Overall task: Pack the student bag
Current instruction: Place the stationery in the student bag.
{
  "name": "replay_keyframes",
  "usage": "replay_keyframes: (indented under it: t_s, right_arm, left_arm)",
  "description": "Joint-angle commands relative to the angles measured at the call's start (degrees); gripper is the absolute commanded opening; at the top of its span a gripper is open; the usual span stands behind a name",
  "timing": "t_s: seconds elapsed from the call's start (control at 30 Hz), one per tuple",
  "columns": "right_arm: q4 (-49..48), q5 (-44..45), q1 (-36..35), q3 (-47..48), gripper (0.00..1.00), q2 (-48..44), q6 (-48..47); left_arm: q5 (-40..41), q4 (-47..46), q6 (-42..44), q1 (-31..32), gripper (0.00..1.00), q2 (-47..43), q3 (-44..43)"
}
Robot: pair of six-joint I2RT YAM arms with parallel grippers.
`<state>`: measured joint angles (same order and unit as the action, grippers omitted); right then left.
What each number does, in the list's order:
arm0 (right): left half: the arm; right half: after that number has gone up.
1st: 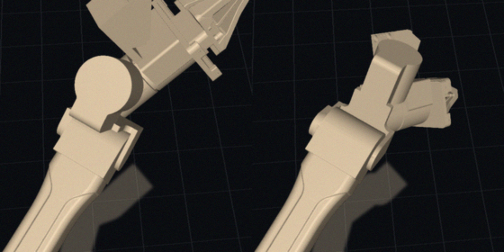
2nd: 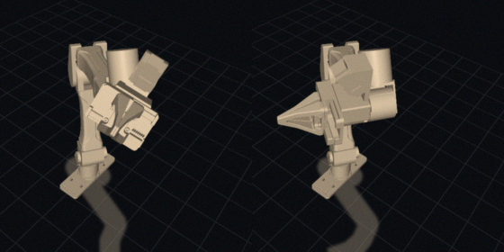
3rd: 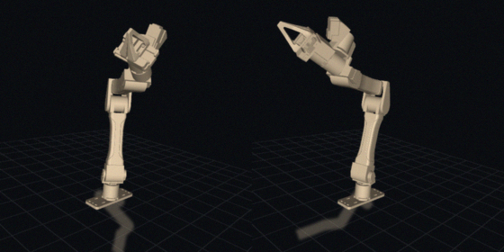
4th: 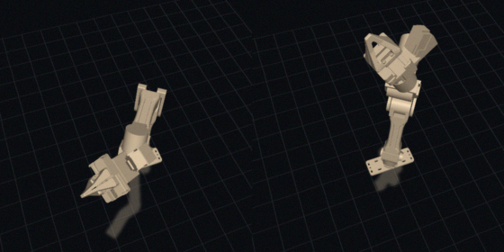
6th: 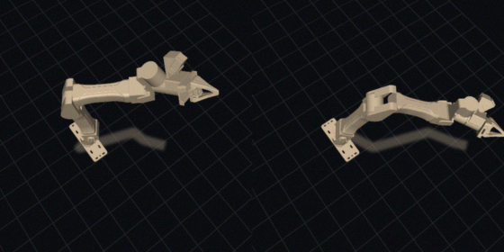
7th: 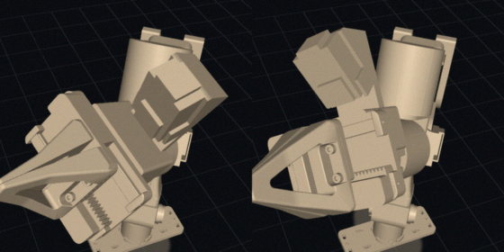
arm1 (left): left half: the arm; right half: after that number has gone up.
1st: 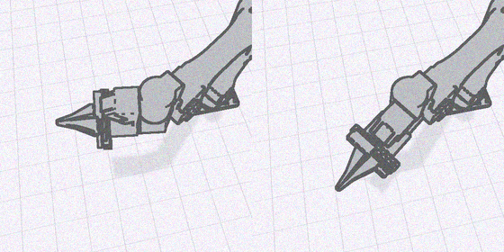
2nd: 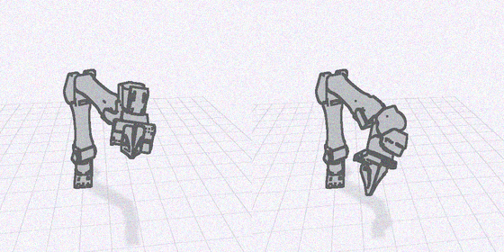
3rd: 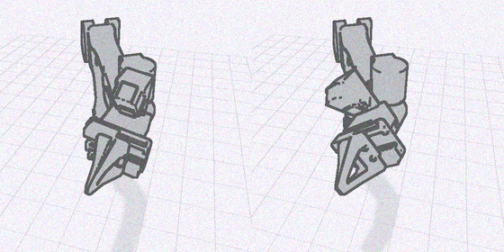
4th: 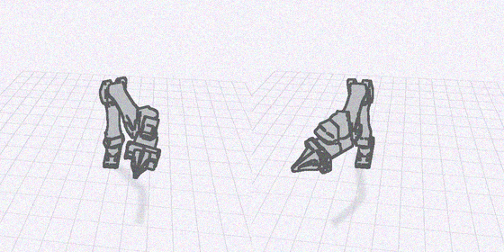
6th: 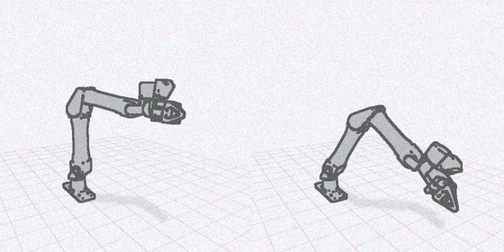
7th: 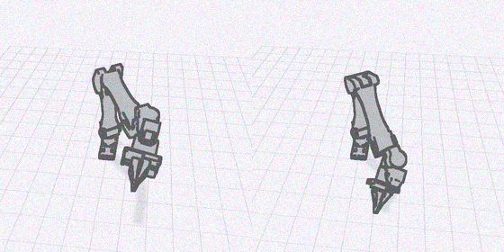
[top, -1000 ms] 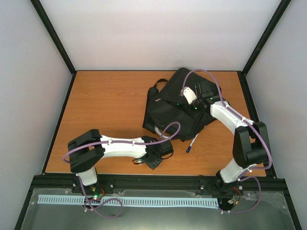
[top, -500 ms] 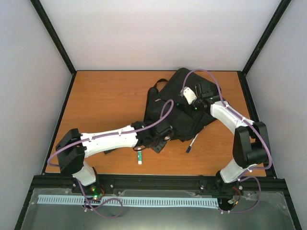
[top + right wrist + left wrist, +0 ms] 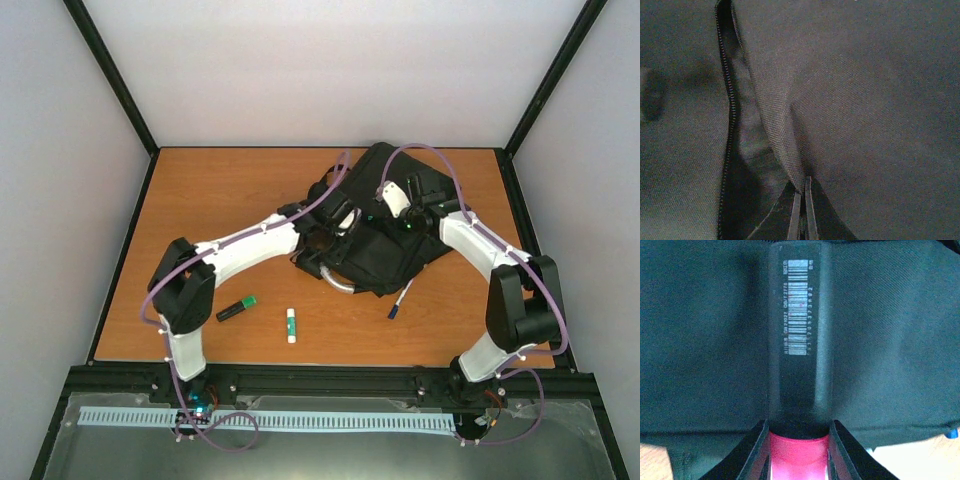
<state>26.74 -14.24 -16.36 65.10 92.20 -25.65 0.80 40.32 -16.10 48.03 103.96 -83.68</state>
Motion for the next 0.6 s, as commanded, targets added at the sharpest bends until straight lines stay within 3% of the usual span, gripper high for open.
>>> replay_keyframes:
  t_s: [0.0,0.2,0.57]
  right_arm:
    - [-0.51,-3.00,-0.20,0.07,0.03,-2.82,0.22]
    - [-0.77,-2.52,-0.25,-0.03,0.03,-2.71,-0.14]
    - [-0.90,-2.35,-0.25,-0.18,0.03,-1.94,-0.69]
  left_arm:
    - [-6.00,-0.67,3.19,-1.96,0.17,4.83,-5.65]
    - [-6.53,0.83,4.52,-2.94,0.18,12.15,-12.10]
    - [-4.25,2.92,4.09,-3.02,0.18,17.00,-20.33]
